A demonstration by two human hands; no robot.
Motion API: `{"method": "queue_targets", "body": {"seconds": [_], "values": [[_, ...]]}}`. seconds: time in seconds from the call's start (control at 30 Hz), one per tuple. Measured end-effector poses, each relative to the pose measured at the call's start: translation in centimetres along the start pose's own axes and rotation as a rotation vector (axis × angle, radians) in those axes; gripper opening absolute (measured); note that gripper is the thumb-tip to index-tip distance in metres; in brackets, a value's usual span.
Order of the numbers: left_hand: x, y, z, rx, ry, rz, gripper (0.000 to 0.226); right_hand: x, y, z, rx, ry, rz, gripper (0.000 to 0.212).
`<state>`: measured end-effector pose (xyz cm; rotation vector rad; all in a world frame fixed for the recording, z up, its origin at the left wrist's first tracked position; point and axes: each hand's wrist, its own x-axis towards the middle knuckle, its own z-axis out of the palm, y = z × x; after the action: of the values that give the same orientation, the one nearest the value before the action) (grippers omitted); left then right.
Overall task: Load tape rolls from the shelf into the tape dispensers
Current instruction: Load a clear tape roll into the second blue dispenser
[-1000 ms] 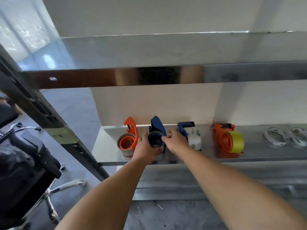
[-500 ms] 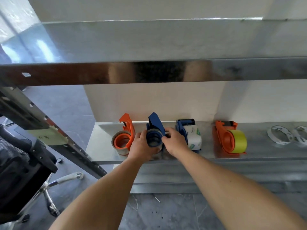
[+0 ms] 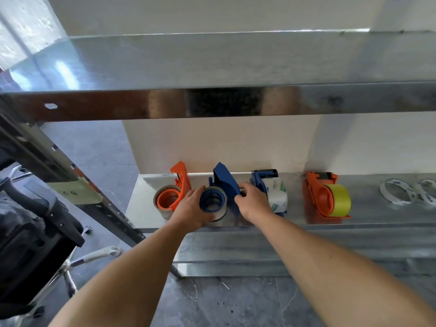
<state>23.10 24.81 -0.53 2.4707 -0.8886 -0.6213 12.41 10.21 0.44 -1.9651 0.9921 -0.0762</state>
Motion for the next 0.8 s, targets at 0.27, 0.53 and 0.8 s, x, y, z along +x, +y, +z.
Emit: {"method": "queue_targets", "body": {"seconds": [0.27, 0.53, 0.8], "values": [[-0.1, 0.5, 1.4, -0.114, 0.045, -0.098, 0.094, -0.6, -0.2, 0.2, -0.019, 0.016, -0.049, 0.043], [-0.5, 0.7, 1.0, -0.19, 0.131, -0.079, 0.088, -1.3, -0.1, -0.1, -0.089, -0.006, -0.145, 0.055], [-1.6, 1.0, -0.8, -0.371, 0.182, -0.007, 0.089, -1.2, -0.3, -1.3, -0.075, -0.073, -0.22, 0.06]]}}
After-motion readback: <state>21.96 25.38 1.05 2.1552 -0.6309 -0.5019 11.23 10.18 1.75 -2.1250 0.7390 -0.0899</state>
